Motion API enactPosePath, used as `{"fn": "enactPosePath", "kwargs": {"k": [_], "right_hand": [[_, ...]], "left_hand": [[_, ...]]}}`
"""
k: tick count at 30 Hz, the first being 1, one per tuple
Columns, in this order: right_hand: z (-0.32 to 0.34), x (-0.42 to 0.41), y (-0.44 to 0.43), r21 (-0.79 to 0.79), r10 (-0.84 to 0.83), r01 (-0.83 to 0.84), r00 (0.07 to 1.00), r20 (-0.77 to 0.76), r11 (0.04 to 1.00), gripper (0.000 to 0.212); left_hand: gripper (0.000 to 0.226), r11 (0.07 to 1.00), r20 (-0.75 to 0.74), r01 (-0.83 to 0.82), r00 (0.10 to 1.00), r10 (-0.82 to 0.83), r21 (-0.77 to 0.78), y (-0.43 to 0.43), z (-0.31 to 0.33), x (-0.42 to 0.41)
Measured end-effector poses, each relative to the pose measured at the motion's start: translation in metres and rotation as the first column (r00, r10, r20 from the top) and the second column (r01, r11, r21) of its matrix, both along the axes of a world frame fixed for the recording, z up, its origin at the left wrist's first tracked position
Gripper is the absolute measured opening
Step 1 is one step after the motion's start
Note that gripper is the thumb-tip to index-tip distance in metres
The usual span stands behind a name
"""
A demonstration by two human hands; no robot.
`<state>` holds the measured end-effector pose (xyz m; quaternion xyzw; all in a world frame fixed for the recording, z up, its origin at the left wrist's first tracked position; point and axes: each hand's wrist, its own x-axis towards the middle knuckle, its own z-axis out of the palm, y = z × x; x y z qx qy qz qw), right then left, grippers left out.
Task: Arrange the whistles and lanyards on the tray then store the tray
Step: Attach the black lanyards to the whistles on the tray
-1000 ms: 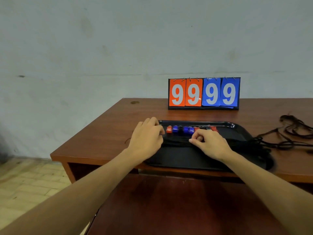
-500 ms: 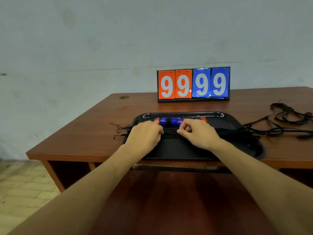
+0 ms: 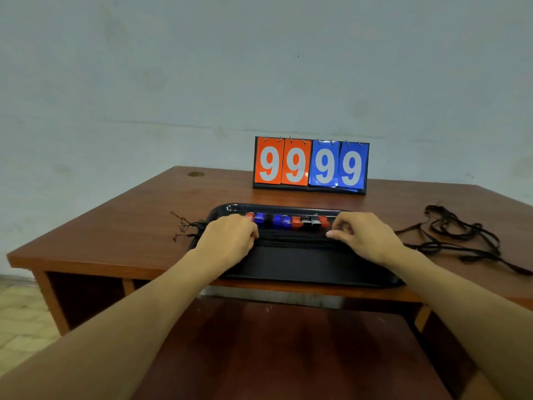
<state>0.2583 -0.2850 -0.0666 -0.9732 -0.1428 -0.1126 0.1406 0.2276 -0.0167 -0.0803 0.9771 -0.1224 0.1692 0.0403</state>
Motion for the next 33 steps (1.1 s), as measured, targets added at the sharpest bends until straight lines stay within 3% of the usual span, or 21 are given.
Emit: {"fn": "enactPosePath", "kwargs": {"k": [4, 11, 16, 19, 24, 27, 30, 33], "right_hand": [[0.009, -0.003, -0.019, -0.002, -0.075, 0.075, 0.997, 0.025, 0.997, 0.018], [0.013, -0.002, -0.044, 0.181, -0.200, 0.185, 0.977, 0.069, 0.966, 0.008], [0.013, -0.008, -0.076, 0.292, -0.269, 0.221, 0.954, 0.133, 0.930, 0.006], [0.009, -0.009, -0.099, 0.361, -0.319, 0.242, 0.932, 0.171, 0.901, 0.012], [-0.010, -0.006, -0.128, 0.407, -0.347, 0.245, 0.917, 0.197, 0.880, 0.013], [-0.021, -0.001, -0.136, 0.376, -0.345, 0.246, 0.912, 0.222, 0.893, 0.011], [-0.023, -0.001, -0.136, 0.270, -0.266, 0.192, 0.925, 0.273, 0.944, 0.015], [-0.023, -0.003, -0.134, 0.095, -0.166, 0.149, 0.963, 0.211, 0.984, 0.021]], "left_hand": [[0.024, 1.000, -0.014, -0.011, 1.000, 0.011, -0.010, -0.002, 0.002, -0.002], [0.022, 1.000, -0.080, -0.006, 0.997, 0.007, 0.020, -0.007, 0.010, -0.006], [0.018, 0.969, -0.123, 0.000, 0.992, 0.031, 0.247, -0.019, 0.023, -0.008], [0.034, 0.936, -0.127, -0.008, 0.990, 0.057, 0.351, -0.038, 0.035, -0.004], [0.024, 0.984, -0.008, 0.063, 0.998, -0.062, 0.165, -0.084, 0.044, 0.006], [0.024, 0.986, -0.051, 0.164, 0.985, -0.165, -0.026, -0.111, 0.045, 0.013], [0.022, 0.962, -0.084, 0.237, 0.965, -0.250, -0.138, -0.136, 0.046, 0.019], [0.021, 0.929, -0.052, 0.290, 0.950, -0.309, -0.231, -0.159, 0.044, 0.023]]}}
